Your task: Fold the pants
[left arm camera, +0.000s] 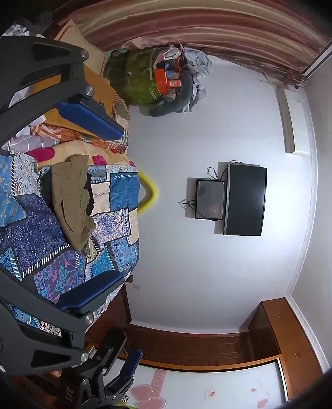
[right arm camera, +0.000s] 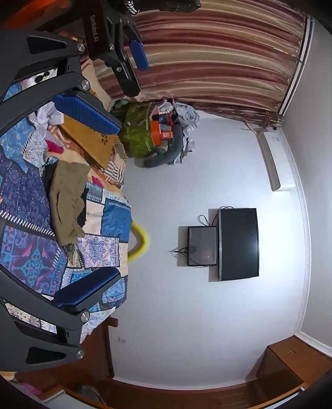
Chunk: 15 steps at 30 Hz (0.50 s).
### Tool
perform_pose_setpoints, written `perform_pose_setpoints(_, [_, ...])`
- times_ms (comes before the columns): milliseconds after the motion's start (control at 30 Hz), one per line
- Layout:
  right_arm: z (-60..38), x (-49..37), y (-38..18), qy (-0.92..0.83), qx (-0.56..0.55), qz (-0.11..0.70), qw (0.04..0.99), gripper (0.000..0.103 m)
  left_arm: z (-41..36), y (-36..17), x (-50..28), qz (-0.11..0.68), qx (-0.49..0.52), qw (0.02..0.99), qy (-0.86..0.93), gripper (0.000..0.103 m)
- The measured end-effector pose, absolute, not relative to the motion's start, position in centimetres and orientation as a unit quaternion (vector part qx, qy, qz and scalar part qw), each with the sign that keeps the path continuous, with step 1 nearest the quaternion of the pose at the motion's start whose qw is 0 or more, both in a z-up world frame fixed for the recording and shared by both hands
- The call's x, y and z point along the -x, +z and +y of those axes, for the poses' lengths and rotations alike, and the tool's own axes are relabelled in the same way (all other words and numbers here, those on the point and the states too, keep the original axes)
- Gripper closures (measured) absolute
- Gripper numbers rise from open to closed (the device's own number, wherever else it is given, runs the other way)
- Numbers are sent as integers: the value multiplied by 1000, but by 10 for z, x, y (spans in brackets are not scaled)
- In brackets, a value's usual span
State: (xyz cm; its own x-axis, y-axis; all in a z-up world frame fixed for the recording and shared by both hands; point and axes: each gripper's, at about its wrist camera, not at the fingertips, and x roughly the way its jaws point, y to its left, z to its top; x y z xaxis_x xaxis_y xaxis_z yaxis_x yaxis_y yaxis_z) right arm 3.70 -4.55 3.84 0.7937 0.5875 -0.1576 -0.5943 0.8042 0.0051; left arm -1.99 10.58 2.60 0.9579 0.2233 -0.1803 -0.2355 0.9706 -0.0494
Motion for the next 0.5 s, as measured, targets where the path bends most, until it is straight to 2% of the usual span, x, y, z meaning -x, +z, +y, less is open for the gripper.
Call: perform_pose_setpoints(500, [-50,-36,39,312,13,81,947,0,108,25,16,93,40,988,113,0])
